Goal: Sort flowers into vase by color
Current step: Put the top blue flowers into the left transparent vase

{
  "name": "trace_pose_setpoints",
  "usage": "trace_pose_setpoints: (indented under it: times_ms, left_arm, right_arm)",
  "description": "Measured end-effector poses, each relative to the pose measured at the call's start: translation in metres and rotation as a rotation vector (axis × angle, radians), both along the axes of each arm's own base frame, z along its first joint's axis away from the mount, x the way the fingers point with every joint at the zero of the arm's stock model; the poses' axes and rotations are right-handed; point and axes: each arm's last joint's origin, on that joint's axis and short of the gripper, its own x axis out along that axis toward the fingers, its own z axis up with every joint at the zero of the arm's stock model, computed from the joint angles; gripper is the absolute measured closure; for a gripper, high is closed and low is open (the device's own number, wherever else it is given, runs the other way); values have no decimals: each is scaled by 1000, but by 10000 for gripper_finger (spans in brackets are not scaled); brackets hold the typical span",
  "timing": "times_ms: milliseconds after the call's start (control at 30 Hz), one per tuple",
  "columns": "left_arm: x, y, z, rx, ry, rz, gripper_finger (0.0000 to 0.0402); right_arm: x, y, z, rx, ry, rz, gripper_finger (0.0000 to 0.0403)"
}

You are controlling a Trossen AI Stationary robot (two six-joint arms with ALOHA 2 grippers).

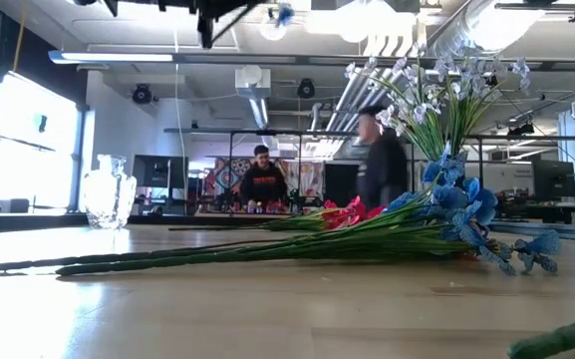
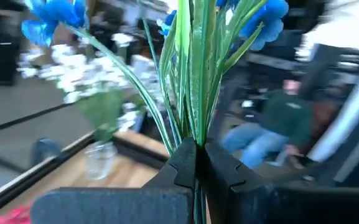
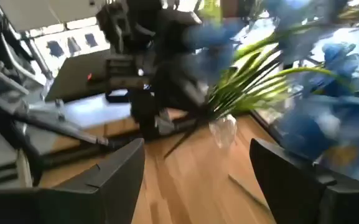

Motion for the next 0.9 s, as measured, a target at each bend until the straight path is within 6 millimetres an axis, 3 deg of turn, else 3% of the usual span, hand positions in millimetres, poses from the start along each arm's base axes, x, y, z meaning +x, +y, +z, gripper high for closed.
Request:
trace_pose_setpoints:
  times_ms: [433,567,733,900]
  left_arm:
    - [3,-20,7,100,-65,-162,401]
    - [4,-21,6,99,-57,-168,401]
    - [4,-20,2,68,-19,-140,394]
    - [4,-21,-1,18,12,-135,348]
  right_arm:
    - [47,-13,-12,94,-158,78,142]
    - [49,-15,-13,77,-166,98,204]
    - [49,-19,-15,27,-135,105,366]
    - [47,-23,-21,6,-68,109,393]
